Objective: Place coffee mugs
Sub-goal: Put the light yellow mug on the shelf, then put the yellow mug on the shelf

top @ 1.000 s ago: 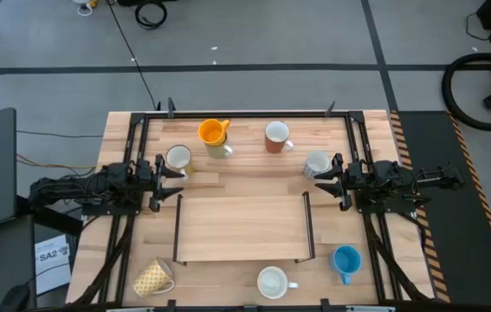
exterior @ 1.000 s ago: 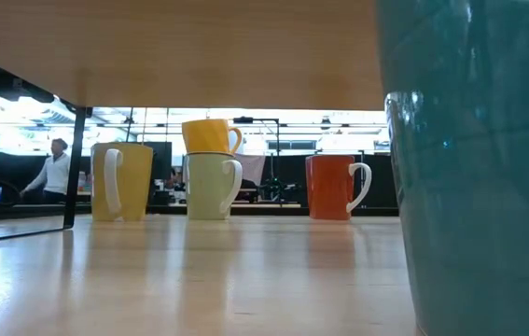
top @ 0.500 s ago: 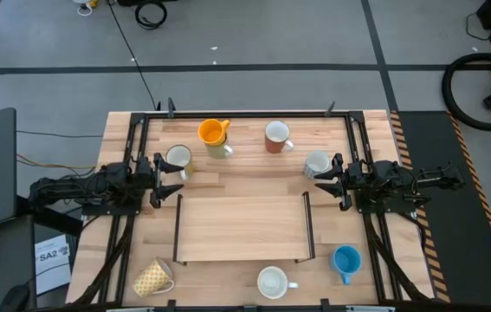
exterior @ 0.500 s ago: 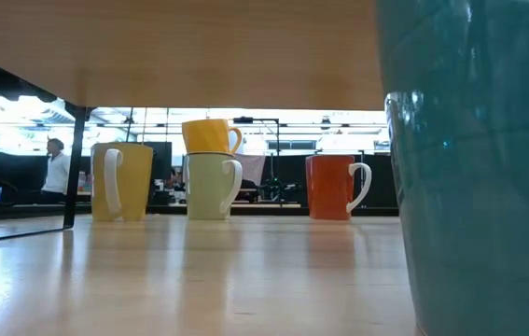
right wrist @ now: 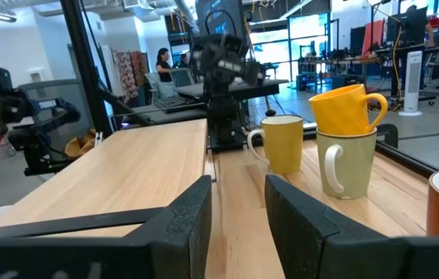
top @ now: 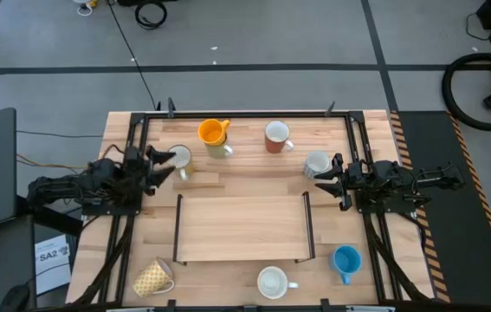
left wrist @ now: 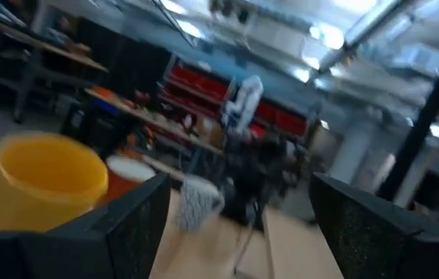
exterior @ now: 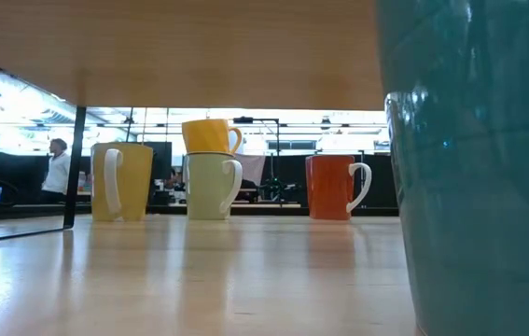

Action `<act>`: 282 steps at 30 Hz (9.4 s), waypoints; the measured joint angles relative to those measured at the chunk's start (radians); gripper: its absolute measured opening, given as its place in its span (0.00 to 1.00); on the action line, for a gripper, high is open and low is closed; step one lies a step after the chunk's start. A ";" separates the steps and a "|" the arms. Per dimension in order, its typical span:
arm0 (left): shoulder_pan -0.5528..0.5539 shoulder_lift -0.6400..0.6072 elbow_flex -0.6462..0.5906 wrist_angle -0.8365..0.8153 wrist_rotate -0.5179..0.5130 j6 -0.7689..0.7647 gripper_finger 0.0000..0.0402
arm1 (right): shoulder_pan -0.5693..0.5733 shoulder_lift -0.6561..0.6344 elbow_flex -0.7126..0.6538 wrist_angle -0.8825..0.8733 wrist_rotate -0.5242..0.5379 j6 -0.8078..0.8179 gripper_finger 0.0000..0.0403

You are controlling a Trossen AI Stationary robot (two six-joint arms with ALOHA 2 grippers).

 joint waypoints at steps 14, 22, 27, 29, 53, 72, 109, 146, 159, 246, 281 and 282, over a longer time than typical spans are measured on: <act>0.144 0.384 0.507 -0.669 -0.153 -0.203 0.72 | 0.000 0.000 0.000 0.000 0.000 0.000 0.32; 0.331 0.607 0.716 -1.074 -0.073 -0.355 0.72 | 0.000 0.000 0.000 0.000 0.000 0.000 0.32; 0.460 0.720 0.757 -1.165 0.085 -0.352 0.72 | 0.000 0.000 0.000 0.000 0.000 -0.001 0.32; 0.506 0.762 0.758 -1.174 0.139 -0.350 0.72 | 0.000 0.000 0.000 0.000 0.000 -0.002 0.32; 0.697 1.156 0.758 -1.238 0.304 -0.285 0.72 | 0.000 0.000 0.000 0.000 0.000 -0.003 0.32; 0.697 1.198 0.758 -1.239 0.292 -0.244 0.36 | 0.000 0.000 0.000 0.000 0.001 -0.003 0.32; 0.695 1.199 1.176 -1.597 0.291 0.047 0.07 | 0.000 0.000 0.000 0.000 0.004 -0.003 0.32; -0.041 1.369 1.727 -1.761 0.356 -0.048 0.07 | 0.000 0.000 0.000 -0.002 0.004 -0.003 0.32; -0.125 1.536 1.726 -1.814 0.224 0.097 0.07 | 0.000 0.000 0.000 -0.002 0.004 -0.003 0.32; -0.186 1.538 1.726 -1.815 0.241 0.051 0.07 | 0.000 0.000 0.000 -0.007 0.003 -0.002 0.32; -0.186 1.538 1.726 -1.814 0.241 0.043 0.18 | 0.000 0.000 0.000 -0.007 0.003 -0.002 0.32; -0.186 1.538 1.726 -1.814 0.241 0.043 0.18 | 0.000 0.000 0.000 -0.007 0.003 -0.002 0.32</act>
